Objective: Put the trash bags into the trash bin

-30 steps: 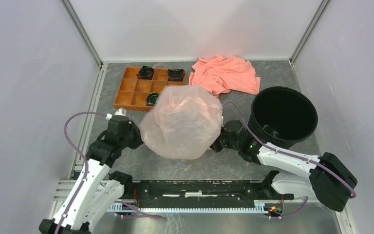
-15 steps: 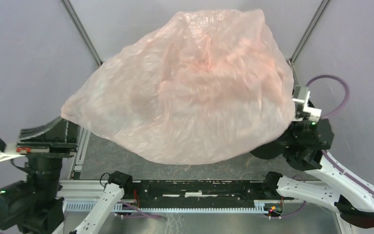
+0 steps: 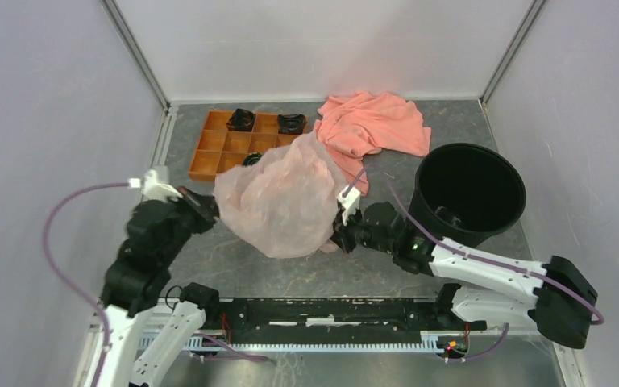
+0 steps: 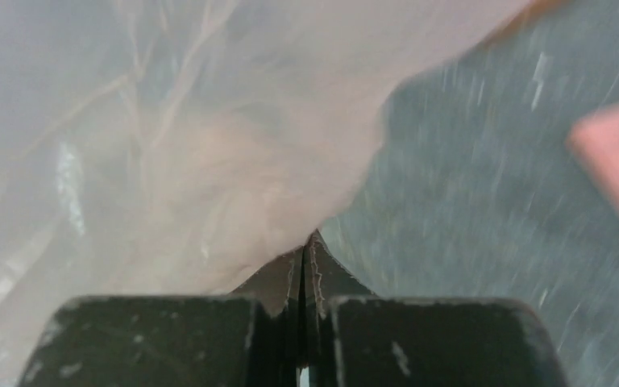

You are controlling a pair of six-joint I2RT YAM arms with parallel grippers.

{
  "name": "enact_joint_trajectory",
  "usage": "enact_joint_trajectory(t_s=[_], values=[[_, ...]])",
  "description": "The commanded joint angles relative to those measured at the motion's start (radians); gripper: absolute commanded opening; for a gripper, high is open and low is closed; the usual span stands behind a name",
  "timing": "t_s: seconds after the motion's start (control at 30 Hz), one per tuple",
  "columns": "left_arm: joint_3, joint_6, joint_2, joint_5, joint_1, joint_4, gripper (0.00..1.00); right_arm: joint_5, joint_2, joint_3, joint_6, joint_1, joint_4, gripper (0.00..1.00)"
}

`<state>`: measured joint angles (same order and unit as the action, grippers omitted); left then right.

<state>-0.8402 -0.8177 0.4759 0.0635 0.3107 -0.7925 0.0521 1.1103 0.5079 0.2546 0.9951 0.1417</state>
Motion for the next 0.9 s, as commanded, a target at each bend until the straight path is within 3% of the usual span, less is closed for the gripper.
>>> enact_joint_trajectory(t_s=[0.0, 0.07, 0.13, 0.27, 0.4, 0.5, 0.6, 0.73, 0.87], values=[[-0.400, 0.165, 0.041, -0.042, -0.001, 0.224, 0.02, -0.019, -0.116, 0.391, -0.068, 0.004, 0.025, 0.01], [-0.557, 0.193, 0.077, -0.088, -0.002, 0.247, 0.02, 0.007, -0.161, 0.496, -0.102, 0.006, 0.007, 0.01], [-0.620, 0.192, 0.069, -0.115, -0.001, 0.308, 0.02, 0.027, -0.206, 0.522, -0.116, 0.006, 0.049, 0.01], [-0.450, 0.104, -0.040, 0.016, -0.001, 0.350, 0.02, -0.069, -0.258, 0.389, -0.131, 0.006, 0.124, 0.01], [-0.165, -0.035, -0.030, 0.121, -0.001, 0.047, 0.02, -0.149, -0.112, 0.225, -0.057, 0.005, 0.017, 0.01], [-0.091, -0.016, 0.057, 0.136, -0.001, -0.163, 0.02, -0.072, -0.072, 0.078, 0.022, 0.005, 0.071, 0.00], [-0.081, 0.018, 0.055, 0.142, -0.001, -0.217, 0.02, -0.056, -0.124, -0.028, 0.069, 0.007, 0.180, 0.01], [-0.255, 0.098, 0.021, 0.085, -0.001, -0.073, 0.02, -0.117, -0.148, 0.224, -0.041, 0.006, 0.010, 0.01], [-0.579, 0.173, 0.085, -0.049, -0.001, 0.139, 0.02, -0.081, -0.155, 0.568, -0.138, 0.007, -0.075, 0.01]])
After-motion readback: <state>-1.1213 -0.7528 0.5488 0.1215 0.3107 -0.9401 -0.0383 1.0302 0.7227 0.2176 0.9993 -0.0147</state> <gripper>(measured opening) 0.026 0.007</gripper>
